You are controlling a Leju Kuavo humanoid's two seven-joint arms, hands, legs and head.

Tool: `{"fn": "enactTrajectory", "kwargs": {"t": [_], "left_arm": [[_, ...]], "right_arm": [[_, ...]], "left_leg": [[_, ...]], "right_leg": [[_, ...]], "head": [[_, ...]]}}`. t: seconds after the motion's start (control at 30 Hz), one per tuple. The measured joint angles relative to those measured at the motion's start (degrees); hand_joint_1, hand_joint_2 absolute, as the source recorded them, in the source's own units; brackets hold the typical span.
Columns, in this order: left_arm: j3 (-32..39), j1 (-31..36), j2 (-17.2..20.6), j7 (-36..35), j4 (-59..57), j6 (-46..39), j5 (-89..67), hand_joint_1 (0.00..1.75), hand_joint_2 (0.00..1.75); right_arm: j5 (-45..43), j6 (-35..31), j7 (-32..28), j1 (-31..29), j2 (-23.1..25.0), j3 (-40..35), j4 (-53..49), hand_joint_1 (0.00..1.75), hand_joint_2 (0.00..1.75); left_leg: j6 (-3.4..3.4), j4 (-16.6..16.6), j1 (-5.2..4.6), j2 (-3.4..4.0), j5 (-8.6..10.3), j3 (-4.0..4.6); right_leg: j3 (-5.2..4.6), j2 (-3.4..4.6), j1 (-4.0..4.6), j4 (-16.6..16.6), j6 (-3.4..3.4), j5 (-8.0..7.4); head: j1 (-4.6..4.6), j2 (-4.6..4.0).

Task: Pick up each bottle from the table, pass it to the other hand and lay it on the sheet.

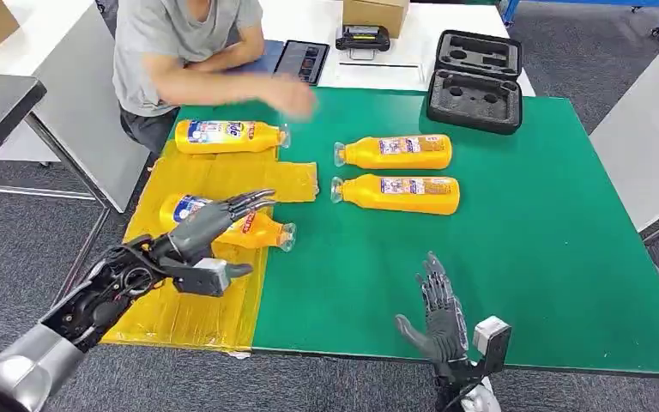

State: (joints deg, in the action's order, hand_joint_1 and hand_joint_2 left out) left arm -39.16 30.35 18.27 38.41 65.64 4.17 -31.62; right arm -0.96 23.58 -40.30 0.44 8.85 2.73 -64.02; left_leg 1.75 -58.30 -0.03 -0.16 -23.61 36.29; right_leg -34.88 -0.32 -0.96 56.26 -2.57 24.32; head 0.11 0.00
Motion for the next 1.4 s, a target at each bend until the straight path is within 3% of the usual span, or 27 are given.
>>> {"fn": "enactTrajectory", "kwargs": {"t": [0.2,0.37,0.4,0.47,0.5,0.73,1.03,1.23,1.4], "left_arm": [[2.0,-12.1,-4.7,1.6,10.7,-14.1,16.2,0.00,1.75],[1.9,-17.9,-7.7,1.8,18.1,-15.6,20.2,0.00,1.75],[1.9,-18.4,-8.1,1.8,19.0,-15.6,20.3,0.00,1.75],[2.0,-19.3,-8.5,1.8,20.3,-15.6,20.6,0.00,1.75],[2.4,-20.1,-8.7,1.8,21.2,-15.2,21.5,0.00,1.75],[8.0,-28.9,-12.8,1.8,28.2,-14.8,23.4,0.00,1.75],[10.3,-30.7,-17.7,1.8,30.0,-12.9,26.9,0.00,1.75],[11.8,-32.4,-19.2,1.8,30.7,-10.1,27.3,0.00,1.75],[12.2,-33.1,-19.5,1.8,30.7,-10.6,26.5,0.00,1.75]], "right_arm": [[3.0,-10.8,0.0,4.2,2.1,-1.7,-8.4,0.00,1.75],[4.0,-14.2,0.0,6.2,2.8,-3.8,-12.1,0.00,1.75],[4.1,-14.2,0.0,6.4,2.9,-4.1,-12.5,0.00,0.00],[4.2,-14.6,0.0,6.7,3.1,-4.4,-13.2,0.00,0.00],[4.6,-15.3,0.0,6.8,3.1,-4.7,-13.3,0.00,1.75],[4.3,-23.0,0.0,7.6,2.4,-9.9,-16.4,0.00,1.75],[1.2,-26.3,0.0,8.6,-0.2,-14.5,-23.6,0.00,1.75],[3.6,-29.4,0.0,10.9,-1.7,-15.1,-25.9,0.00,1.75],[11.5,-30.3,0.1,11.8,-4.9,-17.7,-26.2,0.00,1.75]], "left_leg": [[-0.05,0.0,-0.03,0.00,-0.12,0.02],[-0.04,0.0,-0.03,0.00,-0.18,0.03],[-0.04,0.0,-0.02,0.00,-0.18,0.02],[-0.04,0.0,-0.02,-0.01,-0.16,0.02],[-0.04,0.0,0.01,0.00,-0.15,0.01],[-0.05,0.0,0.02,0.05,-0.15,-0.02],[-0.03,0.0,-0.02,0.01,-0.16,-0.02],[-0.04,0.0,0.00,0.00,-0.16,-0.02],[-0.08,0.0,0.01,0.01,-0.21,-0.02]], "right_leg": [[-0.04,0.00,-0.02,0.0,0.01,0.06],[-0.04,0.01,-0.01,-0.1,0.04,0.09],[-0.04,0.00,0.00,-0.1,0.04,0.09],[-0.02,0.00,0.01,-0.1,0.04,0.08],[-0.01,0.01,0.02,-0.1,0.04,0.07],[-0.03,0.08,0.02,-0.1,0.04,0.08],[0.01,0.08,0.00,-0.1,0.04,0.07],[0.00,0.08,0.01,-0.1,0.04,0.08],[-0.01,0.09,0.02,-0.1,0.04,0.09]], "head": [[0.02,0.00],[-0.02,0.00],[0.04,0.00],[0.00,0.00],[0.00,0.00],[0.00,0.00],[0.00,0.00],[0.00,0.00],[0.00,0.00]]}}
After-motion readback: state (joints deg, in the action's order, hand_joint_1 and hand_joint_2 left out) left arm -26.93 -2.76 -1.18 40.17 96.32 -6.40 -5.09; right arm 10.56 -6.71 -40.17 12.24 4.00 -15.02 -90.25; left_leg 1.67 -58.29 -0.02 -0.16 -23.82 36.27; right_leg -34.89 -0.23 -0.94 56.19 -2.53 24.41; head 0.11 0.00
